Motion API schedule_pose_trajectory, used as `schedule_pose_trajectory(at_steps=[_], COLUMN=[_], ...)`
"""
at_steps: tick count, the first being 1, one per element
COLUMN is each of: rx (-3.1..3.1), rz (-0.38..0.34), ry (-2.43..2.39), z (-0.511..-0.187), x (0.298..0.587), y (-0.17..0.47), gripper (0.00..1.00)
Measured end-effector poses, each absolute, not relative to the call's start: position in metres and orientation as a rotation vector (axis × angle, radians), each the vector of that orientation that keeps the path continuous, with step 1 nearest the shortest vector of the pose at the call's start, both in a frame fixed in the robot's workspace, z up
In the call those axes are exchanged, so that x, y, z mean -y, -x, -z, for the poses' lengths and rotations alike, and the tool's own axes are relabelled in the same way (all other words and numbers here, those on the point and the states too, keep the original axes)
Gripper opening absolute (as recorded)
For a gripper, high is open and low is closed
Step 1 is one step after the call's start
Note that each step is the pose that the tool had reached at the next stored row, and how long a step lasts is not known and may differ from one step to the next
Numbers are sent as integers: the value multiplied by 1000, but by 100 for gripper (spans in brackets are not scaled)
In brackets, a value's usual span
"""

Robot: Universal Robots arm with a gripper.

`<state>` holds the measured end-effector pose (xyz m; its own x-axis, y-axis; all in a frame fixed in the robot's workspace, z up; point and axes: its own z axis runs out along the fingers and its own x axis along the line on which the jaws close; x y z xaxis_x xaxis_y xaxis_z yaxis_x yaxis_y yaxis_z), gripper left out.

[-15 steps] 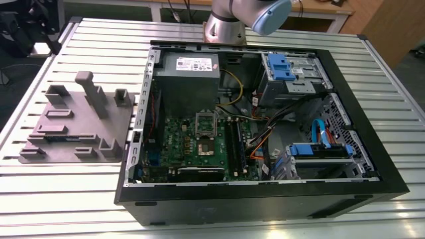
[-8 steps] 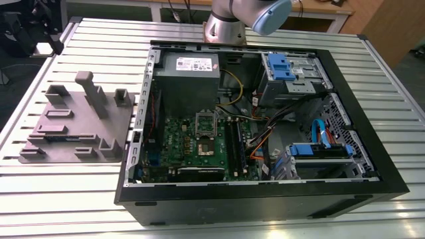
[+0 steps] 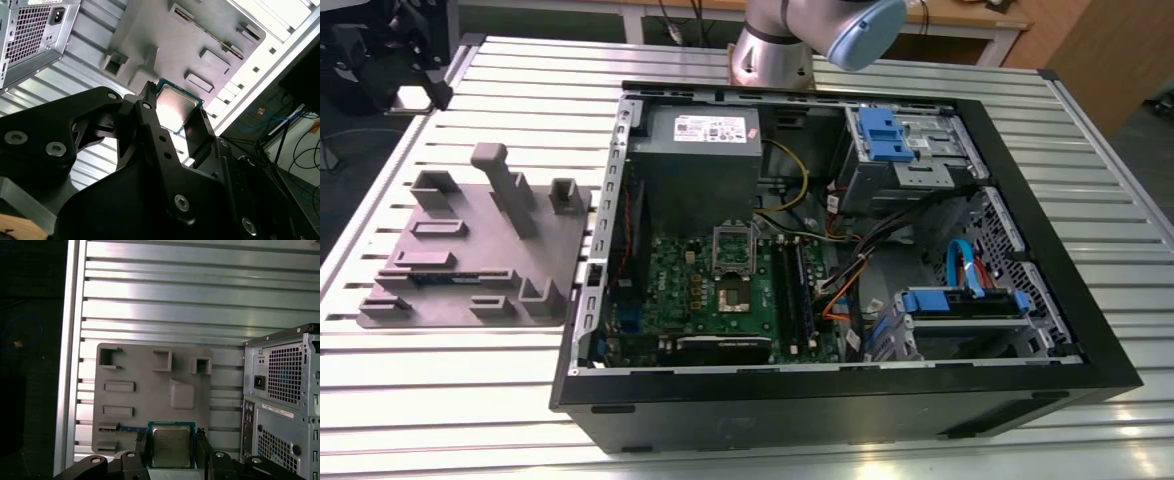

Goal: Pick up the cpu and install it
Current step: 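Pick up the cpu and move it towards the insertion slot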

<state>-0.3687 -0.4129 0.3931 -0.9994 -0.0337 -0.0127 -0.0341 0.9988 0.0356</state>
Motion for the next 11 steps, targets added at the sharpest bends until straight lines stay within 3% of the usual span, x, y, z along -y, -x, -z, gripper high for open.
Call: schedule_pose_trajectory(at_steps=[11], rx=[-3128], rz=[-56], ry=[53], z=[-393], x=[413], y=[364], gripper=[47])
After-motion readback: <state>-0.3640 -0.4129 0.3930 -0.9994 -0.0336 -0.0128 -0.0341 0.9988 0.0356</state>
